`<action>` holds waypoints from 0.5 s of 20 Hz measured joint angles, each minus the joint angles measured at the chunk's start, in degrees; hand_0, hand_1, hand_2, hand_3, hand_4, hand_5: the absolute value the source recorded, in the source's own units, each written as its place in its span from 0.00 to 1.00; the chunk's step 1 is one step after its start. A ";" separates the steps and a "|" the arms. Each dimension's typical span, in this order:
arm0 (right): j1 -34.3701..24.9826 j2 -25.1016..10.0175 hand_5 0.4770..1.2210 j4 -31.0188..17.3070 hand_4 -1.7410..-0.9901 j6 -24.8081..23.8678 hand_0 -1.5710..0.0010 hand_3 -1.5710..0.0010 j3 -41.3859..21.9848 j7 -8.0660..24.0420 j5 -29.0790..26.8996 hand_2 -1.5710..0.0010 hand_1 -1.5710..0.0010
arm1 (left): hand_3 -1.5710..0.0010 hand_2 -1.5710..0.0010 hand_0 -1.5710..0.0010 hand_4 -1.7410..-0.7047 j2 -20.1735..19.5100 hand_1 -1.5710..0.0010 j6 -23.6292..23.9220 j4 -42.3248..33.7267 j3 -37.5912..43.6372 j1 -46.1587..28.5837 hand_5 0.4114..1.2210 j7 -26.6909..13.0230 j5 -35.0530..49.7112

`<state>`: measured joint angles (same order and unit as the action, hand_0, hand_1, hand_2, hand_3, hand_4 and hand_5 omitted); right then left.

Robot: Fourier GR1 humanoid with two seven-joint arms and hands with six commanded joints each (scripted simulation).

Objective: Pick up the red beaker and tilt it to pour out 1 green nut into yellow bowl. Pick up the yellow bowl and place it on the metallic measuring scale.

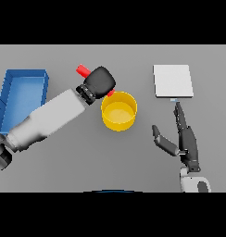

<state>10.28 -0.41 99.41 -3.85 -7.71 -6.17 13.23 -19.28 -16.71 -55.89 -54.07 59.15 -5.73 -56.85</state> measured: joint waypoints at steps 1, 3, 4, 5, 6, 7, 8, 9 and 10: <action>-0.27 -0.24 0.21 0.12 0.60 -0.28 1.00 1.00 0.40 0.62 0.00 1.00 1.00 | 0.03 0.00 0.00 0.01 0.30 0.00 -0.91 0.37 -1.12 1.16 1.00 0.03 -0.69; -0.57 -0.69 0.20 0.14 0.60 -0.53 1.00 1.00 0.70 1.21 0.34 1.00 1.00 | 0.02 0.00 0.00 0.00 0.28 0.00 -2.36 0.65 -3.62 2.74 1.00 0.18 -2.25; -0.71 -0.63 0.19 -0.28 0.61 -0.52 1.00 1.00 0.73 1.50 0.34 1.00 1.00 | 0.01 0.00 0.00 0.00 0.48 0.00 -2.85 0.68 -4.70 3.66 1.00 0.21 -2.93; -0.27 -0.34 0.18 -0.24 0.62 -0.41 1.00 1.00 0.35 1.02 0.43 1.00 1.00 | 0.01 0.00 0.00 0.00 0.25 0.00 -2.88 1.13 -5.72 4.73 1.00 0.98 -3.58; -0.31 -0.39 0.17 -0.50 0.62 -0.81 1.00 1.00 0.55 1.00 0.69 1.00 1.00 | 0.01 0.00 0.00 0.00 -0.03 0.00 -2.74 1.49 -7.06 4.98 1.00 2.07 -4.11; -0.37 0.21 0.16 -0.49 0.62 -1.34 1.00 1.00 -0.22 1.17 1.82 1.00 1.00 | 0.01 0.00 0.00 0.00 0.93 0.00 -2.31 2.95 -7.70 6.50 1.00 2.34 -4.65; -1.21 0.13 0.15 -1.00 0.63 -1.76 1.00 1.00 0.28 2.36 1.84 1.00 1.00 | 0.01 0.00 0.00 0.00 0.84 0.00 -1.98 3.53 -8.62 7.16 1.00 2.86 -5.15; -0.82 0.13 0.15 -0.65 0.64 -1.65 1.00 1.00 -0.16 1.41 2.21 1.00 1.00 | 0.00 0.00 0.00 0.00 1.07 0.00 -1.75 5.40 -9.40 8.23 1.00 2.95 -5.74; -0.96 0.09 0.14 -0.45 0.65 -1.69 1.00 1.00 -0.12 1.30 2.20 1.00 1.00 | 0.00 0.00 0.00 0.00 1.11 0.00 -3.01 5.32 -10.44 9.34 1.00 3.91 -6.06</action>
<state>9.32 -0.32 98.97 -5.55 -7.83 -4.87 15.42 -18.17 -19.73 -50.57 -64.51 68.49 -1.82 -62.91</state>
